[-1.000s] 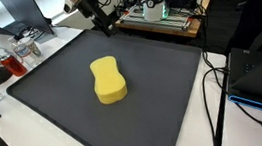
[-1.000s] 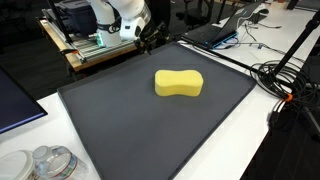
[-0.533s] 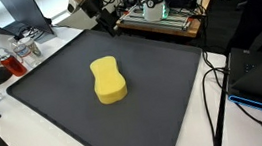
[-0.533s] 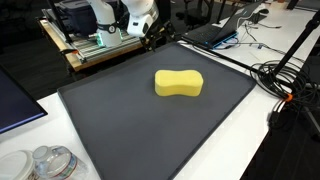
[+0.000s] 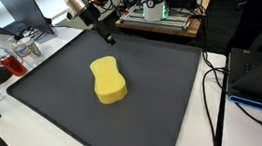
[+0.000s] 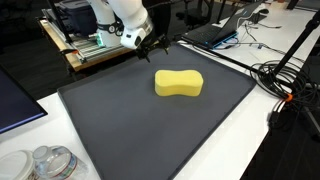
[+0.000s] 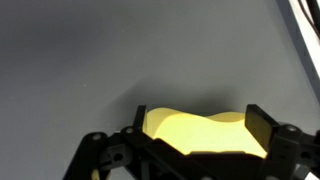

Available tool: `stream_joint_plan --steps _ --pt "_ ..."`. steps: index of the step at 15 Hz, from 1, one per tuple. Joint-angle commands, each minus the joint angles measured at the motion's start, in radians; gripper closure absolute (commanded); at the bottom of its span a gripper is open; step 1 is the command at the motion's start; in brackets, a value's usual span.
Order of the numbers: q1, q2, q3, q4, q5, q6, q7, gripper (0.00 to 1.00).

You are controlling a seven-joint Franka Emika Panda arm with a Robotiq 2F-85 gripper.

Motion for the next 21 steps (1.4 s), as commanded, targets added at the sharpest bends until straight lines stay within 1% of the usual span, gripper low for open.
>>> stream_joint_plan --steps 1,4,7,10,17,21 --pt "-0.012 0.075 -0.002 0.032 0.032 0.049 -0.016 0.0" --pt "-0.027 0.136 0.009 0.064 0.073 0.09 -0.022 0.0" --pt "-0.041 0.196 0.022 0.112 0.124 0.099 -0.028 0.0" --pt "-0.038 0.246 0.027 0.163 0.147 0.119 -0.008 0.0" --pt "-0.036 0.344 0.031 0.258 0.126 0.132 0.027 0.0" --pt "-0.031 0.382 0.024 0.288 0.105 0.126 0.058 0.0"
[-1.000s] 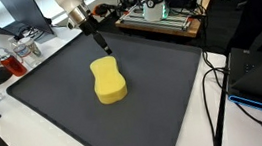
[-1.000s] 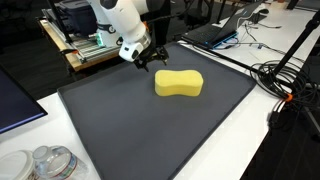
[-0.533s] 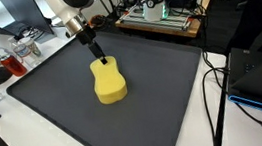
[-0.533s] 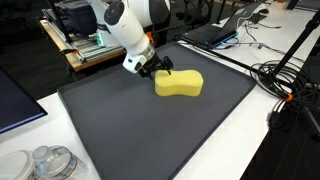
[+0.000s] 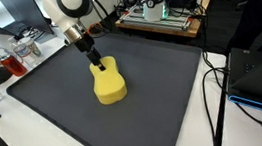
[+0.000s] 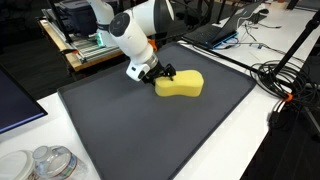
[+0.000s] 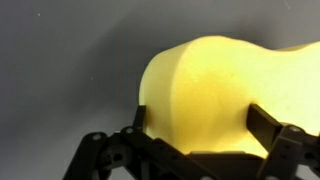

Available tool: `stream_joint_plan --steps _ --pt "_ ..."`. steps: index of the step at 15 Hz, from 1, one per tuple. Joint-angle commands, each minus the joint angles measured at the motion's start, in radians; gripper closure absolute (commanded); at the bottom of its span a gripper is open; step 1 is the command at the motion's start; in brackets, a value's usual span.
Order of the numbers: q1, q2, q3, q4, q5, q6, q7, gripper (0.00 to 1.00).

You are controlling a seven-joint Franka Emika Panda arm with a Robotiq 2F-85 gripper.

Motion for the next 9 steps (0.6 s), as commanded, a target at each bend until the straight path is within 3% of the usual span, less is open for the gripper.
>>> stream_joint_plan --steps 1,2,4,9 --pt "-0.007 0.051 0.007 0.05 -0.008 0.0 0.038 0.0" --pt "-0.006 0.055 0.006 0.056 -0.013 -0.004 0.043 0.0" --pt "-0.003 0.063 0.005 0.065 -0.02 -0.01 0.053 0.26" --pt "-0.003 0.048 0.007 0.073 -0.021 -0.031 0.06 0.6"
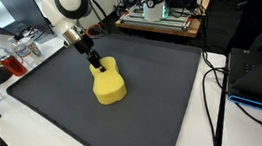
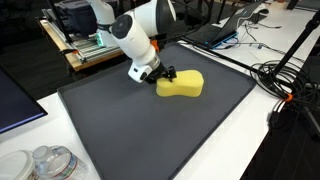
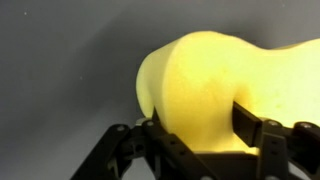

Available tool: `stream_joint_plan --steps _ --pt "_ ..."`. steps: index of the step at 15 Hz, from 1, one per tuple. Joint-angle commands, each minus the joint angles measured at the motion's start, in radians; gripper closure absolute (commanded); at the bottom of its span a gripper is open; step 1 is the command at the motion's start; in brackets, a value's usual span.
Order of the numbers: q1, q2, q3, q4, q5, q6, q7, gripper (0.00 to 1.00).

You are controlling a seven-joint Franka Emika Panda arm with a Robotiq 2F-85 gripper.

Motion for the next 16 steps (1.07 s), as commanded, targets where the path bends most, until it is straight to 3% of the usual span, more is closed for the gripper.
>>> stream_joint_plan --steps 1,4,7,9,12,16 --pt "-0.001 0.017 0.001 0.036 -0.021 -0.012 0.035 0.65" --pt "0.027 -0.05 -0.019 0.002 -0.089 -0.022 0.073 0.83" --pt "0.074 -0.15 -0.043 -0.037 -0.234 -0.036 0.174 0.99" --pt "0.101 -0.209 -0.054 -0.041 -0.358 -0.069 0.259 0.95" --pt "0.148 -0.298 -0.066 -0.03 -0.541 -0.157 0.38 0.98" --pt "0.179 -0.398 -0.05 -0.007 -0.712 -0.293 0.483 0.97"
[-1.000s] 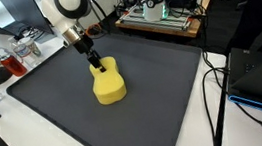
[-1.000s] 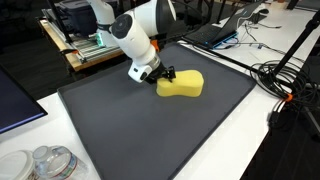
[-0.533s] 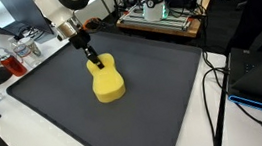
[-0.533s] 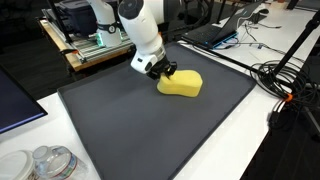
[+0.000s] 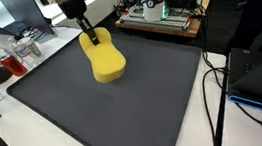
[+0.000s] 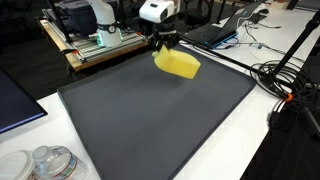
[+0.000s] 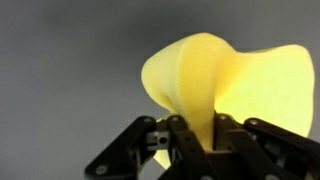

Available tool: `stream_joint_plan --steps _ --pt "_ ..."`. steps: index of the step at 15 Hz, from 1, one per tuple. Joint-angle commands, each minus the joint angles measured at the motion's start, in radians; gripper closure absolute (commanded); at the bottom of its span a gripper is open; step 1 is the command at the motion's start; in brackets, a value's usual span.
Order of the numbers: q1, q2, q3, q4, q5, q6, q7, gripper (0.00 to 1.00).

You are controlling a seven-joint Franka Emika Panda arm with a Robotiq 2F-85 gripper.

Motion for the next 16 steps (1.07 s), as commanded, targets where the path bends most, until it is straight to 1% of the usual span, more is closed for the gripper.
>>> stream_joint_plan --steps 1,5,8,12,16 --pt "0.036 -0.104 0.001 -0.007 -0.146 -0.108 0.096 0.97" --pt "0.058 -0.175 0.029 0.007 -0.292 -0.188 0.167 0.97" --pt "0.069 -0.201 0.06 0.031 -0.386 -0.245 0.209 0.97" --pt "0.082 -0.215 0.101 0.065 -0.481 -0.313 0.247 0.97" --pt "0.099 -0.224 0.137 0.094 -0.554 -0.373 0.274 0.97"
